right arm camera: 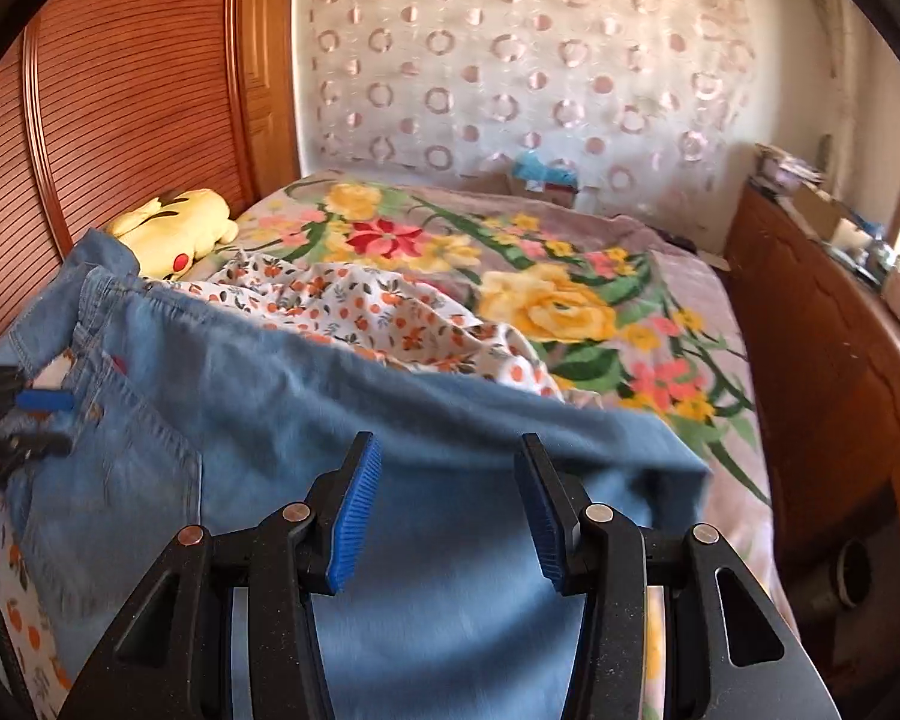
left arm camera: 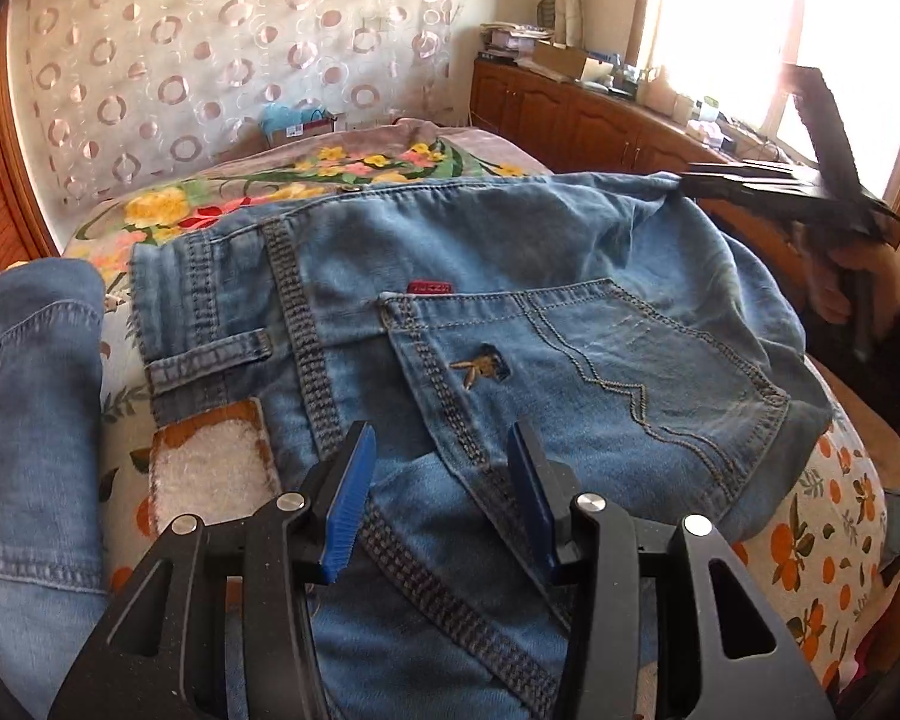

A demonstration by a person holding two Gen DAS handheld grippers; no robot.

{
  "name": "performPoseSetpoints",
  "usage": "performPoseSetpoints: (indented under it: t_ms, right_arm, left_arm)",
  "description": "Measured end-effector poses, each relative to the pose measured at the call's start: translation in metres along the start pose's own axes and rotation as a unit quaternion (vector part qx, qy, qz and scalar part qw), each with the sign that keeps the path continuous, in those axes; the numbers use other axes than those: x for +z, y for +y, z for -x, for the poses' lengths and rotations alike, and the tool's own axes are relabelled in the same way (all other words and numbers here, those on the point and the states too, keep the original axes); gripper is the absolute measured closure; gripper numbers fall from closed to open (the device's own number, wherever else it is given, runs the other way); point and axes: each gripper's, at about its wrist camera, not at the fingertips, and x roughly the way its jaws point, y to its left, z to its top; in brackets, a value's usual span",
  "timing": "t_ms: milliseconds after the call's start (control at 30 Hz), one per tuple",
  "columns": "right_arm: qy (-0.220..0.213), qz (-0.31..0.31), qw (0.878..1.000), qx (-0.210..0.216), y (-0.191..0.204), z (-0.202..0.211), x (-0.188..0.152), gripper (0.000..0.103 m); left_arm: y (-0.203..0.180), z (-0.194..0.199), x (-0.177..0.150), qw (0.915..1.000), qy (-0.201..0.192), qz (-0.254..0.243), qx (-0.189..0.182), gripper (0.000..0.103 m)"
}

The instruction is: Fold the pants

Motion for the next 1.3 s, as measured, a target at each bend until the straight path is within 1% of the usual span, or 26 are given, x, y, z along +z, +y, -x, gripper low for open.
performPoseSetpoints:
  t_ms: [33,133,267,400,467,600,633,667,700,733,767,800,867,967,1000,1033,1067,1100,1133,1167,1233,1300]
  right_arm:
    - [0.003,0.004,1.000,0.003,0.001,-0.008,0.006,0.055]
    - [0.025,0.014,0.999,0.031,-0.001,-0.029,0.018,0.055]
    - [0.072,0.030,0.995,0.062,-0.003,-0.055,0.033,0.055]
    - [0.097,0.058,0.992,0.063,0.000,-0.070,0.048,0.055]
    - [0.104,0.065,0.990,0.063,0.004,-0.075,0.057,0.055]
    - [0.108,0.069,0.990,0.058,0.007,-0.078,0.063,0.056]
    - [0.106,0.071,0.990,0.058,0.009,-0.079,0.063,0.072]
    - [0.107,0.076,0.990,0.057,0.010,-0.080,0.064,0.085]
    - [0.107,0.081,0.989,0.054,0.012,-0.079,0.063,0.089]
    - [0.104,0.088,0.989,0.055,0.015,-0.077,0.061,0.098]
    - [0.099,0.095,0.989,0.056,0.018,-0.076,0.062,0.101]
    - [0.089,0.104,0.989,0.046,0.022,-0.074,0.063,0.102]
    - [0.067,0.102,0.992,0.035,0.023,-0.066,0.064,0.102]
    - [0.008,0.074,0.997,-0.001,0.020,-0.055,0.077,0.102]
    - [-0.004,0.061,0.998,-0.017,0.020,-0.054,0.080,0.102]
    - [-0.004,0.048,0.998,-0.030,0.021,-0.057,0.082,0.102]
    - [0.009,0.042,0.999,-0.033,0.023,-0.065,0.083,0.102]
    - [0.032,0.044,0.998,-0.031,0.027,-0.074,0.082,0.102]
    - [0.052,0.045,0.997,-0.034,0.030,-0.081,0.080,0.098]
    - [0.062,0.042,0.996,-0.037,0.031,-0.085,0.076,0.092]
    - [0.061,0.029,0.997,-0.023,0.029,-0.082,0.070,0.087]
    - [0.046,0.015,0.999,-0.013,0.026,-0.068,0.063,0.082]
  left_arm:
    - [0.000,0.002,-0.002,1.0000,-0.001,0.001,0.001,0.056]
    - [0.001,0.007,-0.006,1.0000,-0.002,0.003,0.001,0.056]
    - [0.001,0.006,-0.009,1.0000,-0.001,0.005,0.001,0.056]
    - [0.006,0.004,-0.011,1.0000,-0.001,0.008,0.000,0.056]
    - [0.009,0.003,-0.012,0.9999,-0.001,0.010,0.001,0.056]
    - [0.014,0.002,-0.017,0.9998,0.001,0.017,0.001,0.056]
    - [0.015,0.003,-0.018,0.9998,0.001,0.018,0.001,0.056]
    - [0.015,0.003,-0.018,0.9999,0.000,0.017,0.001,0.056]
    - [0.014,0.004,-0.018,0.9999,0.000,0.016,0.002,0.056]
    - [0.014,0.004,-0.018,0.9999,0.000,0.016,0.003,0.056]
    - [0.015,0.004,-0.018,0.9999,0.000,0.016,0.003,0.056]
    - [0.016,0.005,-0.018,0.9999,0.001,0.016,0.004,0.056]
    - [0.016,0.006,-0.018,0.9999,0.001,0.016,0.004,0.056]
    - [0.016,0.008,-0.019,0.9998,0.000,0.018,0.006,0.056]
    - [0.016,0.009,-0.019,0.9998,0.000,0.019,0.005,0.056]
    - [0.017,0.011,-0.020,0.9998,-0.002,0.020,0.002,0.056]
    - [0.017,0.012,-0.020,0.9997,-0.003,0.022,0.003,0.056]
    - [0.016,0.012,-0.021,0.9997,-0.003,0.023,0.003,0.056]
    - [0.017,0.014,-0.021,0.9997,-0.004,0.025,0.002,0.056]
    - [0.017,0.017,-0.022,0.9996,-0.006,0.027,0.003,0.056]
    - [0.018,0.023,-0.024,0.9995,-0.012,0.030,0.009,0.055]
    - [0.020,0.030,-0.026,0.9992,-0.016,0.033,0.013,0.055]
